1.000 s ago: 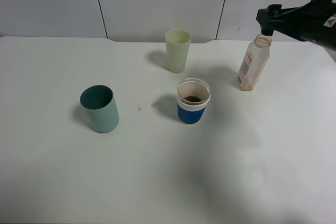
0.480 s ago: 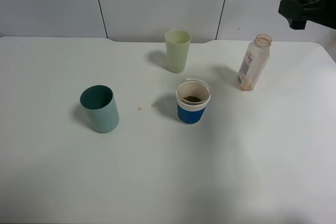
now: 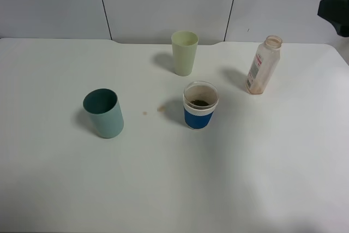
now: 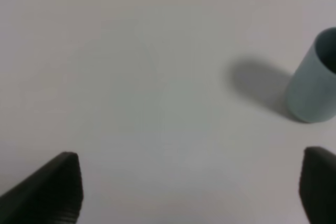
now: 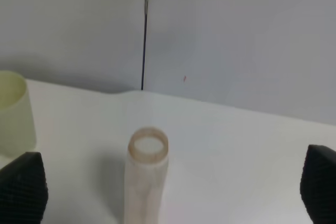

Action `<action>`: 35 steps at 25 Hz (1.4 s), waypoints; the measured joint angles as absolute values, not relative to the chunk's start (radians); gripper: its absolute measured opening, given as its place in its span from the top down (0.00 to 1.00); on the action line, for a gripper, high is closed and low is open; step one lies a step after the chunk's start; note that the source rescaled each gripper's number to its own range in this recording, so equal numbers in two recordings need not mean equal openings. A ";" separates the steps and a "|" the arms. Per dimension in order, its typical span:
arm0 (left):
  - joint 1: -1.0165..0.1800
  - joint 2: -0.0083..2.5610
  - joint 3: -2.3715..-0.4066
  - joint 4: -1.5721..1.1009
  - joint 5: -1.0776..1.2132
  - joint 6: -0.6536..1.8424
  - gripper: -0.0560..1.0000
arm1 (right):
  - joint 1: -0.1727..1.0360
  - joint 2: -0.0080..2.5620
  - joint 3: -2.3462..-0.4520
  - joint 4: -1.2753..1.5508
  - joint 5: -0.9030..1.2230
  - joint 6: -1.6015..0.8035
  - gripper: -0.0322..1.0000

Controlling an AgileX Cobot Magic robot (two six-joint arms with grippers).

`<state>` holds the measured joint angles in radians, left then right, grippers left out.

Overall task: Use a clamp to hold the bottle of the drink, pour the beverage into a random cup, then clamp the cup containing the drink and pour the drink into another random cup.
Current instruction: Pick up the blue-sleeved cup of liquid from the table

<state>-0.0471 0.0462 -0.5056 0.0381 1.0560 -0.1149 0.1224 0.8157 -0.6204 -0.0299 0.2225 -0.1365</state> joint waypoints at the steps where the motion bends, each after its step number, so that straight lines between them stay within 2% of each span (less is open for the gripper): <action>1: -0.047 0.046 -0.506 0.038 1.056 -0.115 0.47 | 0.122 0.800 -0.620 -0.042 0.249 -0.137 0.00; 13: -0.047 0.046 -0.506 0.038 1.056 -0.115 0.47 | 0.122 0.614 -0.620 -0.176 0.466 -0.125 0.00; 35: -0.047 0.046 -0.506 0.038 1.056 -0.115 0.47 | 0.122 0.228 -0.620 -0.078 0.922 -0.105 0.00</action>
